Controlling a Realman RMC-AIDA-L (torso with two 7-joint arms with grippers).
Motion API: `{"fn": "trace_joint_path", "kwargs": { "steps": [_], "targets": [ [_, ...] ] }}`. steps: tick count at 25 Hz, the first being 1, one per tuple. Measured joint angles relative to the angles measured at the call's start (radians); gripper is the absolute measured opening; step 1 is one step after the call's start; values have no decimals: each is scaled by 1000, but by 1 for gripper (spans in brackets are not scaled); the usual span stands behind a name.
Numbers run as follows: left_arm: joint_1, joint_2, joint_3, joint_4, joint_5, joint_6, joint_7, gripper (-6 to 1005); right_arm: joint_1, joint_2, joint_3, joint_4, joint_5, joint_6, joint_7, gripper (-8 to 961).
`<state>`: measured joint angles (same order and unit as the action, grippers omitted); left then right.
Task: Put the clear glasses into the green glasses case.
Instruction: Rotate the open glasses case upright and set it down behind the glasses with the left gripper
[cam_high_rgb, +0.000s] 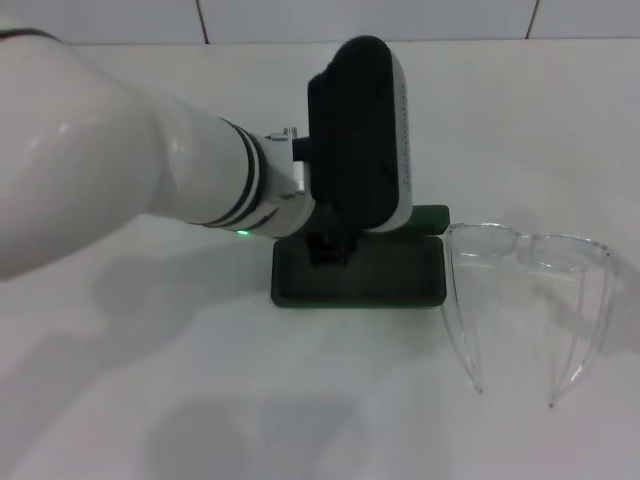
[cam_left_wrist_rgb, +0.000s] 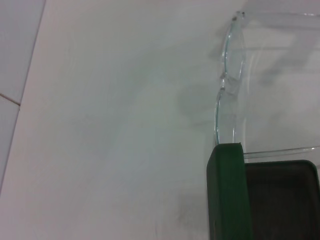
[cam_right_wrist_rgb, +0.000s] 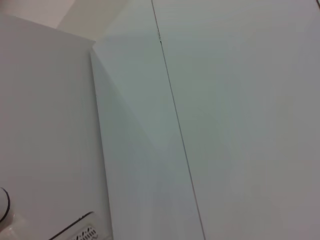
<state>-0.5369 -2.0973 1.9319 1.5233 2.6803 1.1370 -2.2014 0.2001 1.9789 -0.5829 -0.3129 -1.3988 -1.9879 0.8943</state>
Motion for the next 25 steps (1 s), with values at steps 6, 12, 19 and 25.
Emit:
{"fn": "trace_joint_path", "kwargs": {
  "steps": [6, 12, 19, 25],
  "targets": [
    [9, -2, 39, -6, 38, -31, -4, 221, -3, 0, 0, 0, 0, -1, 0, 749],
    [5, 0, 53, -3, 45, -21, -5, 222, -6, -1, 0, 1, -2, -3, -3, 748],
    [8, 1, 47, 38, 46, -17, -9, 227, -19, -2, 0, 2, -2, -4, -8, 746],
    [6, 2, 44, 56, 49, -2, -16, 246, -19, -2, 0, 2, -4, -7, -8, 744]
  ]
}}
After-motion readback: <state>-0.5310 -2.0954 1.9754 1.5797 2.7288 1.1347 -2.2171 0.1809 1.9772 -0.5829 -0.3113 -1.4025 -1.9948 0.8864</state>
